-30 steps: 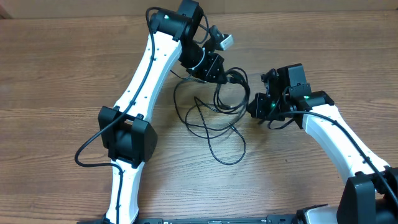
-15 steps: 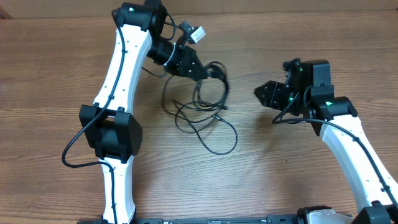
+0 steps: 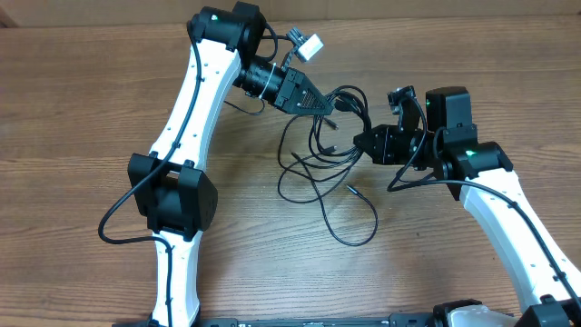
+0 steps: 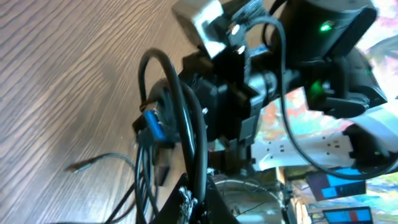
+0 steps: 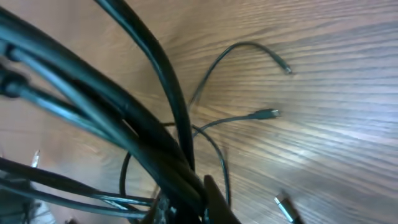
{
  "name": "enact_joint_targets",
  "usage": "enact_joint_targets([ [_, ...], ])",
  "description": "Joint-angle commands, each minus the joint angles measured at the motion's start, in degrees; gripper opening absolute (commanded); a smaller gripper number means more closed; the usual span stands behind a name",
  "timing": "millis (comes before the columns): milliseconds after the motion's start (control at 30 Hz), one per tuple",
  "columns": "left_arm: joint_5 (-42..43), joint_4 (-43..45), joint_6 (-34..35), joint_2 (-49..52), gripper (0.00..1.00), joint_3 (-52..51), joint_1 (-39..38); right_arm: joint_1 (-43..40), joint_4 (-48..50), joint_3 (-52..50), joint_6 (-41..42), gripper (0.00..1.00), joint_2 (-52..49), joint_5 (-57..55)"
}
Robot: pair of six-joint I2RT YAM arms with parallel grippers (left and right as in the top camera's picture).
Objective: Untangle cables
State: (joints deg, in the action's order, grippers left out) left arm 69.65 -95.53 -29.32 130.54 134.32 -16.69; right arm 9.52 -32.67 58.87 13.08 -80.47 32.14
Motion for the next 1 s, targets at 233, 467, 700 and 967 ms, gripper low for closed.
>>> enact_joint_targets([
  [233,-60.22,9.51,30.49,-0.92,0.04,1.53,0.42,0.11,-3.74,0.83,0.9,0.04,0.31,-10.1],
  [467,-52.3,9.81,31.89,-0.92,0.04,1.53,0.92,0.11,-7.85,0.83,15.39,0.04,0.31,-25.92],
  [700,-41.68,8.59,25.18,-1.2,0.04,1.6,1.51,0.2,-7.37,0.83,1.86,0.53,0.31,-13.77],
  [967,-36.33,10.88,19.41,-7.1,0.04,1.66,2.21,0.26,-7.3,0.83,1.73,0.8,0.31,-16.04],
])
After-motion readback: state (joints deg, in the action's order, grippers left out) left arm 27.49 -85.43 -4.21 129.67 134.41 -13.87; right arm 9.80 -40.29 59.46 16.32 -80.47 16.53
